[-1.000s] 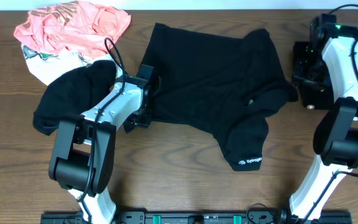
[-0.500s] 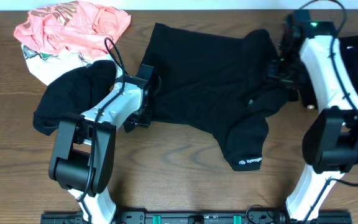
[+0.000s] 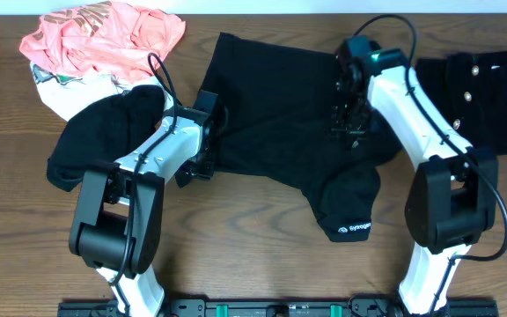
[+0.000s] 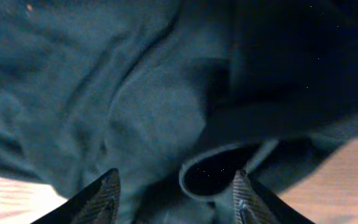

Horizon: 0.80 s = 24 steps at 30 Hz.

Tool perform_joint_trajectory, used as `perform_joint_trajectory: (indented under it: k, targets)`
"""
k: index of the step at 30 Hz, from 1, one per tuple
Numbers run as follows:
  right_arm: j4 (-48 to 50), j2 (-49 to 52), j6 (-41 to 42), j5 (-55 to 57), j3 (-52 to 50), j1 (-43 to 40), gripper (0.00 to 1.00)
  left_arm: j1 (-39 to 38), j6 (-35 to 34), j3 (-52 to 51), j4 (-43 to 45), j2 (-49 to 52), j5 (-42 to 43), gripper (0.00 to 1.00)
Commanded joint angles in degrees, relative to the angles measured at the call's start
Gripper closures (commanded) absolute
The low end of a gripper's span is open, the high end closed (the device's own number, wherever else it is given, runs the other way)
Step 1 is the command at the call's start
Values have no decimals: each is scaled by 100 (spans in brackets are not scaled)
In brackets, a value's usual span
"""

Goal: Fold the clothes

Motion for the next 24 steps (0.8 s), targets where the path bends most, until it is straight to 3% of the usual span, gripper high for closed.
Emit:
perform_joint_trajectory:
  k: [1, 7, 8, 13, 14, 24]
  targets:
    - [190, -96, -442, 146, -254, 79, 45, 20, -11, -22, -13, 4, 15, 46]
    - [557, -96, -780, 723, -616, 79, 51, 20, -11, -22, -11, 4, 15, 46]
    - [603, -96, -824, 778, -673, 79, 55, 20, -11, -22, -11, 4, 15, 46]
    - [570, -96, -817, 861, -833, 57, 96, 20, -11, -22, 7, 4, 15, 46]
    - [531, -96, -809, 861, -833, 48, 99, 20, -11, -22, 15, 4, 15, 46]
    - [-9, -199, 483, 905, -820, -369, 99, 20, -11, -22, 31, 7, 15, 46]
